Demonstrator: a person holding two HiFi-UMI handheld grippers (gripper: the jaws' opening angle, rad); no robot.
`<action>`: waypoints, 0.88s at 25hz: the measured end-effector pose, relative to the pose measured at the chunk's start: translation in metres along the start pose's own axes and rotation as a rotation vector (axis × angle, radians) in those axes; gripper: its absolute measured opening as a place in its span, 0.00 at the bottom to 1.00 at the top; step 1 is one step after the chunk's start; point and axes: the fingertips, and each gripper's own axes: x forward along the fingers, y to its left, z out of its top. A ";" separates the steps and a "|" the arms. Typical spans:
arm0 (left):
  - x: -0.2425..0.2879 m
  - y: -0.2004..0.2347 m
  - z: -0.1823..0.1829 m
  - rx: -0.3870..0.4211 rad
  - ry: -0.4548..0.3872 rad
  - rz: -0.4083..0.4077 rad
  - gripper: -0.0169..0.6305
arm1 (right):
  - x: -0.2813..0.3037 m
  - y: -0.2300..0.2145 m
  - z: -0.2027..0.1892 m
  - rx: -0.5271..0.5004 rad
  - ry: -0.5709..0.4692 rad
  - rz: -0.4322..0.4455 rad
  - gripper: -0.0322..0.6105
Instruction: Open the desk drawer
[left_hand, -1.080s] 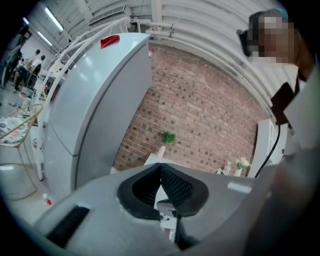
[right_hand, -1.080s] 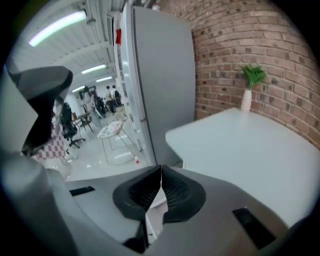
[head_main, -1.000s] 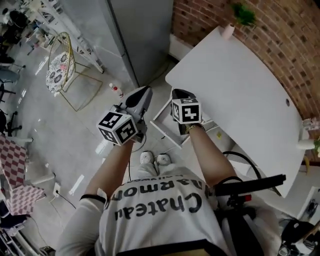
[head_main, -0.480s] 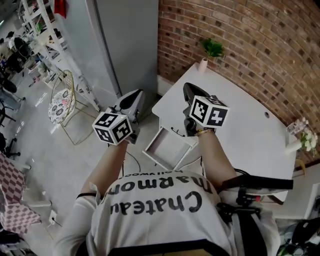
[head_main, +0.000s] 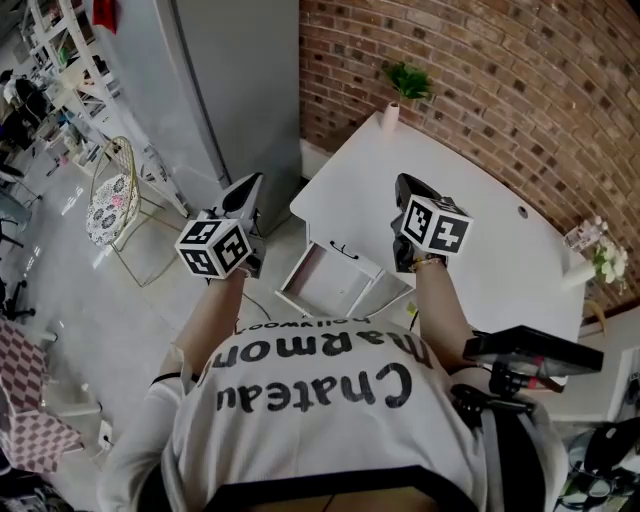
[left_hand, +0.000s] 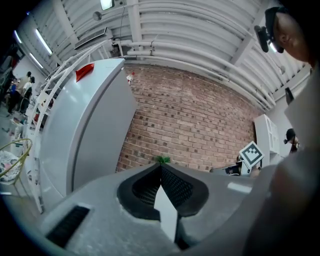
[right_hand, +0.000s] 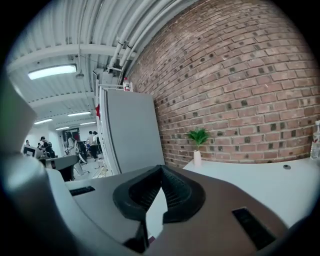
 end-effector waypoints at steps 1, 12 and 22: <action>0.001 -0.001 -0.003 -0.001 0.005 0.000 0.05 | -0.001 -0.005 -0.004 -0.002 0.007 -0.012 0.07; 0.001 -0.009 -0.009 0.020 -0.002 -0.007 0.05 | -0.017 -0.036 -0.026 0.002 0.045 -0.095 0.07; -0.001 -0.015 -0.013 0.026 0.002 -0.014 0.05 | -0.027 -0.051 -0.039 0.024 0.067 -0.142 0.07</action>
